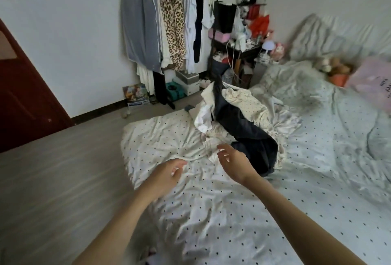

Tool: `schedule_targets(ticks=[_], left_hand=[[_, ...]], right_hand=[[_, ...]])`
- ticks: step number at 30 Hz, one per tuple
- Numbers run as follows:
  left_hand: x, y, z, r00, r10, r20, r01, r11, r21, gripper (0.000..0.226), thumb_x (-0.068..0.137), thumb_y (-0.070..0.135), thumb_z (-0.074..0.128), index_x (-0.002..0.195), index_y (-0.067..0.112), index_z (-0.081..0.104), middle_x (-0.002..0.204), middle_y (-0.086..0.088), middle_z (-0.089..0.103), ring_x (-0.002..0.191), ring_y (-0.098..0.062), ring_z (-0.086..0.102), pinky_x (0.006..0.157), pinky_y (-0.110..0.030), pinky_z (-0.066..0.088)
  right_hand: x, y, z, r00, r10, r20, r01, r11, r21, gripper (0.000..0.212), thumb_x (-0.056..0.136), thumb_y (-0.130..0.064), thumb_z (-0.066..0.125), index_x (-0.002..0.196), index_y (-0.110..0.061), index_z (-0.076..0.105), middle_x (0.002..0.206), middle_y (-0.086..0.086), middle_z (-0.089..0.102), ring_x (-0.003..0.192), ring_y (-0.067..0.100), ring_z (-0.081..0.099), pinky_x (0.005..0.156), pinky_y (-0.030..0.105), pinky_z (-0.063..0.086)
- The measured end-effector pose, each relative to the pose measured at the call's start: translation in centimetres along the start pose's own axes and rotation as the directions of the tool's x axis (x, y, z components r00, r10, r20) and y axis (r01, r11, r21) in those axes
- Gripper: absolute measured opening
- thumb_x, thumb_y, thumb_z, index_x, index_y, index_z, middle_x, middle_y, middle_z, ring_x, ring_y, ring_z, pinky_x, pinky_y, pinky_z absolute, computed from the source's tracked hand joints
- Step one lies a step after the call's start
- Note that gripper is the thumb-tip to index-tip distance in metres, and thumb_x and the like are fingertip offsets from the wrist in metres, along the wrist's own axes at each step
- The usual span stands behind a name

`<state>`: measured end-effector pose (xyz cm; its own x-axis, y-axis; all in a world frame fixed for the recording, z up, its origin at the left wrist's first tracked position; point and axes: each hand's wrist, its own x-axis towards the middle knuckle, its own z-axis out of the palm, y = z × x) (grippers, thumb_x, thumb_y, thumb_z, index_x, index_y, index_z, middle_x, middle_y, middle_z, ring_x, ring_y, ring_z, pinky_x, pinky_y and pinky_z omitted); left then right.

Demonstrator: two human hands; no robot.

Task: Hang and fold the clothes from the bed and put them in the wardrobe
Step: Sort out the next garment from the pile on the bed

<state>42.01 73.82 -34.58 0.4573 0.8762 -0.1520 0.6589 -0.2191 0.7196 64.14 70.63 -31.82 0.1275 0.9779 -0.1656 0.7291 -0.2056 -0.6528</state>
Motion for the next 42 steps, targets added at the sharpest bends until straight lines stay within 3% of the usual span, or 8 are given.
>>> schedule_targets(ticks=[5,10,19,24,29,32,35,42], left_hand=[[10.1,-6.0,-6.5,0.991,0.05,0.124,-0.052,0.999,0.015,0.028,0.099,0.022,0.042,0.123,0.027,0.055,0.115,0.015,0.056,0.108,-0.001,0.052,0.084,-0.006,0.039],[18.7,-9.6,-13.4,0.986,0.061,0.154,-0.071,0.995,0.063,0.029,0.099,0.02,0.041,0.125,0.025,0.054,0.119,0.008,0.057,0.109,-0.007,0.052,0.086,-0.016,0.037],[29.6,-8.9,-13.5,0.909,0.2,0.365,-0.231,0.972,0.042,0.03,0.1,0.022,0.039,0.126,0.024,0.053,0.124,0.007,0.058,0.112,-0.006,0.052,0.088,-0.015,0.039],[37.5,-7.8,-12.9,0.873,0.267,0.409,-0.308,0.951,0.036,0.031,0.1,0.018,0.039,0.126,0.022,0.055,0.124,0.008,0.059,0.105,0.004,0.05,0.079,0.001,0.035],[44.7,-5.1,-12.8,0.862,0.303,0.406,-0.354,0.934,0.055,0.032,0.1,0.021,0.04,0.128,0.022,0.055,0.125,0.008,0.059,0.109,-0.005,0.056,0.087,-0.015,0.042],[48.3,-3.9,-12.4,0.87,0.32,0.375,-0.374,0.924,0.08,0.031,0.099,0.02,0.041,0.125,0.021,0.058,0.121,0.008,0.062,0.107,-0.008,0.059,0.082,-0.014,0.042],[50.6,-3.3,-11.8,0.858,0.308,0.41,-0.379,0.92,0.103,0.031,0.098,0.018,0.042,0.125,0.021,0.057,0.122,0.008,0.062,0.108,-0.007,0.058,0.088,-0.018,0.043],[52.5,-1.8,-10.6,0.804,0.307,0.509,-0.387,0.92,0.057,0.031,0.099,0.019,0.041,0.126,0.022,0.056,0.123,0.007,0.06,0.103,-0.001,0.052,0.082,-0.01,0.038]], right_hand=[[10.4,-2.4,2.6,0.984,0.136,-0.116,-0.132,0.99,0.041,0.036,0.098,-0.017,0.039,0.133,-0.017,0.047,0.116,0.01,0.064,0.11,0.028,0.058,0.081,0.029,0.044],[18.1,-5.3,3.5,0.939,0.276,-0.203,-0.262,0.961,0.093,0.035,0.098,-0.017,0.039,0.132,-0.016,0.049,0.116,0.01,0.064,0.111,0.029,0.057,0.085,0.033,0.045],[25.8,-2.8,-0.2,0.803,0.469,-0.369,-0.47,0.878,0.093,0.039,0.097,-0.02,0.037,0.135,-0.015,0.046,0.11,0.01,0.066,0.087,0.024,0.057,0.068,0.029,0.041],[32.6,0.9,-2.2,0.736,0.499,-0.457,-0.527,0.847,0.075,0.037,0.097,-0.018,0.038,0.131,-0.012,0.05,0.121,0.012,0.061,0.108,0.031,0.056,0.084,0.037,0.048],[38.8,5.7,-4.6,0.686,0.575,-0.446,-0.66,0.75,-0.047,0.047,0.097,-0.021,0.038,0.144,-0.016,0.033,0.144,0.011,0.039,0.132,0.03,0.035,0.104,0.046,0.036],[41.5,8.1,-4.8,0.733,0.553,-0.397,-0.653,0.736,-0.18,0.059,0.095,-0.029,0.047,0.148,-0.028,0.02,0.153,0.006,0.022,0.139,0.027,0.021,0.106,0.05,0.026],[43.5,9.7,-3.7,0.792,0.471,-0.389,-0.593,0.744,-0.307,0.05,0.094,-0.03,0.051,0.141,-0.033,0.036,0.152,0.0,0.025,0.141,0.022,0.017,0.108,0.05,0.021],[44.6,9.1,-7.0,0.575,0.55,-0.606,-0.64,0.764,0.086,0.022,0.091,-0.019,0.05,0.111,-0.011,0.052,0.101,0.013,0.065,0.086,0.032,0.06,0.059,0.033,0.039]])
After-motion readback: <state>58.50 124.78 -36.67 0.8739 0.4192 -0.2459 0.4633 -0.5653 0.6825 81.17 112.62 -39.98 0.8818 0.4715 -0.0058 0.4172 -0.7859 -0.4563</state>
